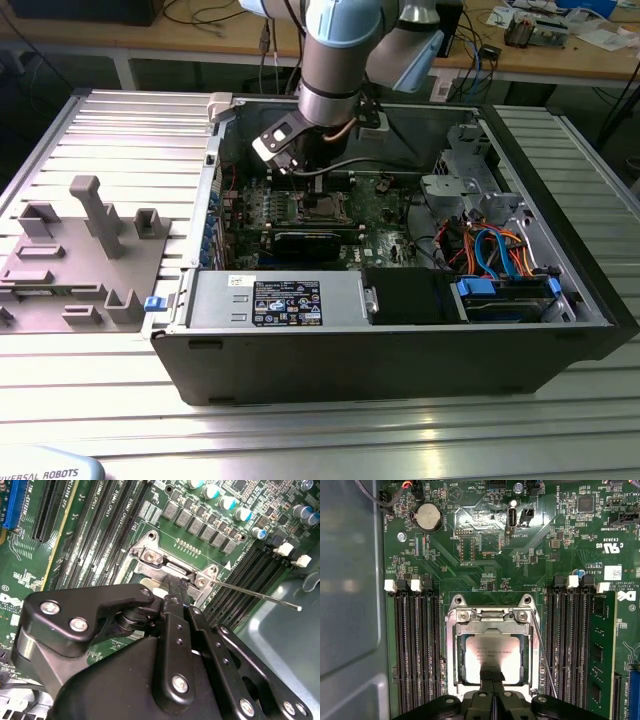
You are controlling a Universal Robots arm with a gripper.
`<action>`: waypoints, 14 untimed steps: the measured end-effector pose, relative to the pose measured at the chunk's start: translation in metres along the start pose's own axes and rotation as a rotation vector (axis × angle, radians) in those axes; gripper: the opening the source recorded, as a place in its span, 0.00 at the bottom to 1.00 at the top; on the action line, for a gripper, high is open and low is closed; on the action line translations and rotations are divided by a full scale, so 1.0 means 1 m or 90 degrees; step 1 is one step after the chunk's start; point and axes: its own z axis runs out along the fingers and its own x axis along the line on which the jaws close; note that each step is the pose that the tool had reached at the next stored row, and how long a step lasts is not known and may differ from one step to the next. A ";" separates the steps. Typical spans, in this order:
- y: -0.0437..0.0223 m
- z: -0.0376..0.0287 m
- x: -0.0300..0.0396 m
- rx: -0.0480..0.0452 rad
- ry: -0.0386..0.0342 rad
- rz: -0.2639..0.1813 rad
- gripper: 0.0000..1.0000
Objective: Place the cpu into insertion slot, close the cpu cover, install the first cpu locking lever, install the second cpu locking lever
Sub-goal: 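Close the cpu cover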
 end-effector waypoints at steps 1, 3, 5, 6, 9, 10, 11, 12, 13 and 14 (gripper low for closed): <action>0.0016 -0.0004 0.0000 -0.0001 0.0001 0.000 0.11; 0.0087 -0.0016 0.0001 0.0009 0.0002 0.000 0.11; 0.0121 -0.0046 0.0003 0.0019 0.0002 0.000 0.11; 0.0132 -0.0079 0.0005 0.0023 0.0004 0.000 0.11; 0.0154 -0.0119 0.0007 0.0034 0.0012 0.000 0.11; 0.0167 -0.0123 0.0008 0.0043 0.0015 0.000 0.11; 0.0179 -0.0129 0.0008 0.0052 0.0018 0.000 0.11; 0.0187 -0.0135 0.0008 0.0057 0.0020 0.000 0.11; 0.0192 -0.0140 0.0009 0.0059 0.0022 0.000 0.11; 0.0195 -0.0147 0.0009 0.0061 0.0021 0.000 0.11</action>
